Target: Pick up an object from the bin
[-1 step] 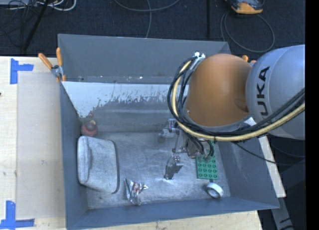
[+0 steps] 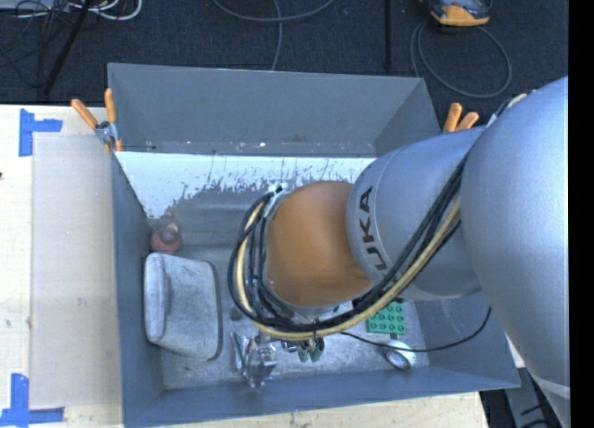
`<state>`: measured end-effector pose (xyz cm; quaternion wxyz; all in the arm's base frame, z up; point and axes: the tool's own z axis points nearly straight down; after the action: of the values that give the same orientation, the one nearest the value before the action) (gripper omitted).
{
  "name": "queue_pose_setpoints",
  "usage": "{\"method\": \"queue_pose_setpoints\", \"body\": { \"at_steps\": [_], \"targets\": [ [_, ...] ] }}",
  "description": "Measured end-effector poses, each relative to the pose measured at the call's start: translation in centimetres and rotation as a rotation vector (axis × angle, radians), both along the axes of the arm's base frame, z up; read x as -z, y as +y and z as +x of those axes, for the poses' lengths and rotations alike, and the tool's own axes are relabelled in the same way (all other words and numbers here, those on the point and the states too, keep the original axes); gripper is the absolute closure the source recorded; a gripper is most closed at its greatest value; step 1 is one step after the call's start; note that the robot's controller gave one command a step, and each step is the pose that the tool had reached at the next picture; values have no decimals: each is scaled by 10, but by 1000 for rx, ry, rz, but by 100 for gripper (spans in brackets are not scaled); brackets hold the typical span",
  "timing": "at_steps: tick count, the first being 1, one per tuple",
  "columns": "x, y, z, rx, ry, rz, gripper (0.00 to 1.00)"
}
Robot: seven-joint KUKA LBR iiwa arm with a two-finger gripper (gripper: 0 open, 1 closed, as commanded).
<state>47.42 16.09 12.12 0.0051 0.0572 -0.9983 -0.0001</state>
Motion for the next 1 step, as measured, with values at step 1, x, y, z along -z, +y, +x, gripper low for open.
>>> {"method": "queue_pose_setpoints", "body": {
  "at_steps": [1],
  "targets": [
    [47, -20, 25, -416, -6, 2, 0]
  ]
}}
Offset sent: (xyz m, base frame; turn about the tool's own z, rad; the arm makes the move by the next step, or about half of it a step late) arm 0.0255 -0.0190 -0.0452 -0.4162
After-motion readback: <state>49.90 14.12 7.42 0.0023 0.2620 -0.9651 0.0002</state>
